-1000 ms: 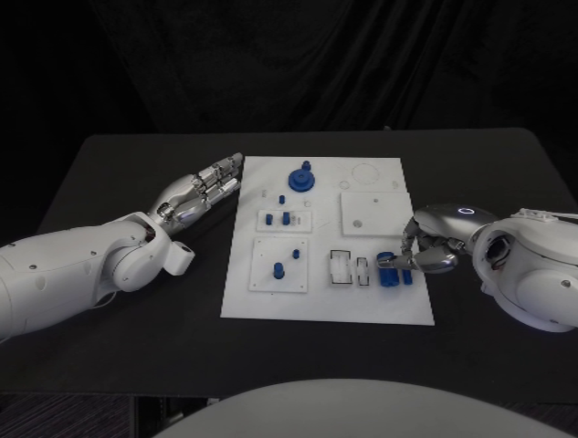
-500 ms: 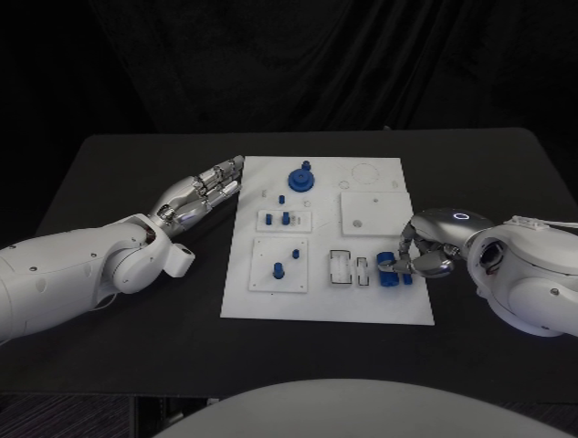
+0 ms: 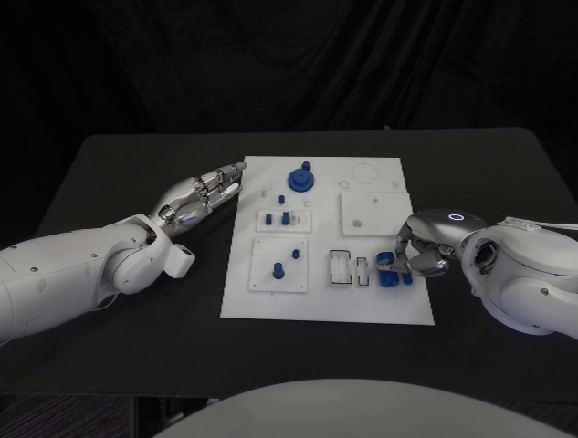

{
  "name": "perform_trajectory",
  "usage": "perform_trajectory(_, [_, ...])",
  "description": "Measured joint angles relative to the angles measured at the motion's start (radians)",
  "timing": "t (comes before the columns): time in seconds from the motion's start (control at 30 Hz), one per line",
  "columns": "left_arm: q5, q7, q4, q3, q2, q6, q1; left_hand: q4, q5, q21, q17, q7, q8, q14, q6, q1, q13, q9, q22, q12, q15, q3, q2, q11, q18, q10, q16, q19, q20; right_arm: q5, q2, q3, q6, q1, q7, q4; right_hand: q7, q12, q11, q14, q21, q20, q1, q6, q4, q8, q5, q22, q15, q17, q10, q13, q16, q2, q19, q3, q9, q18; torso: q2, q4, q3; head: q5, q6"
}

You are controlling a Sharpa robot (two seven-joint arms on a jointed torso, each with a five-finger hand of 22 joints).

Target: Assemble the parts on the task board

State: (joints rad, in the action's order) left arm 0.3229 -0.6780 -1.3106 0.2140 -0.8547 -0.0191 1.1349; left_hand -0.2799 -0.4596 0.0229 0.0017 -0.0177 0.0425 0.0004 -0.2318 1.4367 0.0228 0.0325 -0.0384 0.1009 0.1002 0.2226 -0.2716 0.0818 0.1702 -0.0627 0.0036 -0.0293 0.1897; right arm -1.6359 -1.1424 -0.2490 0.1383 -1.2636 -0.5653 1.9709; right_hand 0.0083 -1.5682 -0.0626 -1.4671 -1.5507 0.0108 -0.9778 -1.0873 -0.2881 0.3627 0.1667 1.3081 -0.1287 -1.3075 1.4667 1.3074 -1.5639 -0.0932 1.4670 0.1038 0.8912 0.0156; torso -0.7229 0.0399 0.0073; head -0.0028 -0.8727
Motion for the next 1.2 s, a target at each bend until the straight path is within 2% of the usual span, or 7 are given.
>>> perform_trajectory(0.37, [0.000, 0.000, 0.000, 0.000, -0.001, -0.004, -0.001, 0.000, -0.004, 0.000, -0.001, 0.003, 0.000, 0.000, 0.003, 0.000, 0.000, 0.000, 0.000, 0.000, 0.000, 0.000, 0.000, 0.003, 0.000, 0.000, 0.000, -0.004, 0.004, -0.002, 0.016, 0.000, -0.001, 0.015, -0.001, -0.016, 0.000, 0.000, 0.000, 0.000, 0.006, 0.000, 0.000, 0.000, 0.000, -0.006, 0.000, 0.000, 0.000, 0.000, 0.000, 0.000, 0.004, 0.000, 0.000, 0.000, 0.000, 0.000, 0.000, 0.0002, -0.0006, 0.009, 0.000])
perform_trajectory(0.5, [0.000, 0.000, 0.000, 0.000, 0.000, -0.004, -0.002, 0.000, -0.004, 0.000, -0.001, 0.023, -0.004, 0.000, 0.023, 0.004, 0.000, -0.003, 0.000, 0.000, 0.000, 0.000, 0.004, 0.013, 0.000, 0.000, 0.000, -0.004, 0.004, -0.002, 0.024, 0.000, -0.002, 0.019, -0.001, -0.023, 0.000, 0.000, 0.000, 0.000, 0.006, 0.000, 0.000, 0.000, 0.000, -0.008, 0.000, 0.000, 0.000, 0.000, 0.000, 0.000, 0.004, 0.000, 0.000, 0.000, 0.000, 0.000, -0.001, 0.0004, -0.0008, 0.010, 0.000])
perform_trajectory(0.8, [0.000, 0.000, 0.000, 0.000, 0.000, -0.005, -0.003, 0.000, -0.004, 0.000, -0.001, 0.028, -0.004, 0.000, 0.020, 0.004, 0.000, -0.003, 0.000, 0.000, 0.000, 0.000, 0.004, 0.013, 0.000, 0.000, 0.000, -0.004, 0.004, -0.002, 0.040, 0.000, -0.005, 0.022, -0.002, -0.038, 0.000, 0.000, 0.004, 0.000, 0.006, 0.000, 0.004, 0.000, 0.000, -0.011, 0.000, 0.000, 0.000, 0.000, -0.004, 0.000, 0.004, 0.004, 0.000, 0.000, 0.000, 0.000, -0.001, 0.0012, -0.0008, 0.012, 0.000])
perform_trajectory(0.93, [0.000, 0.000, 0.000, 0.000, 0.000, -0.006, -0.003, -0.003, -0.004, 0.000, -0.001, 0.010, -0.004, 0.000, 0.003, 0.004, 0.000, -0.001, 0.001, 0.003, 0.000, -0.003, 0.004, 0.013, 0.000, 0.000, 0.000, -0.004, 0.004, -0.002, 0.048, 0.000, -0.009, 0.023, -0.004, -0.044, 0.000, 0.000, 0.005, 0.000, 0.006, 0.000, 0.004, 0.000, 0.000, -0.015, 0.000, 0.000, 0.000, 0.000, -0.003, 0.001, 0.004, 0.004, 0.000, 0.000, -0.001, 0.000, -0.001, 0.0012, -0.0008, 0.012, 0.000])
perform_trajectory(1.2, [0.000, 0.000, 0.000, 0.000, 0.001, -0.008, -0.004, -0.003, -0.004, 0.000, -0.001, 0.005, -0.004, 0.000, -0.003, 0.004, 0.001, -0.001, 0.001, 0.003, 0.000, -0.003, 0.004, 0.013, 0.000, 0.000, 0.000, -0.004, 0.004, -0.003, 0.064, 0.001, -0.029, 0.027, -0.013, -0.061, 0.009, 0.000, 0.006, 0.000, 0.011, 0.000, 0.000, 0.009, 0.000, -0.040, 0.000, 0.000, 0.000, 0.000, -0.001, 0.001, 0.008, 0.008, 0.000, 0.000, -0.013, 0.000, -0.001, 0.0010, -0.0006, 0.012, 0.000])
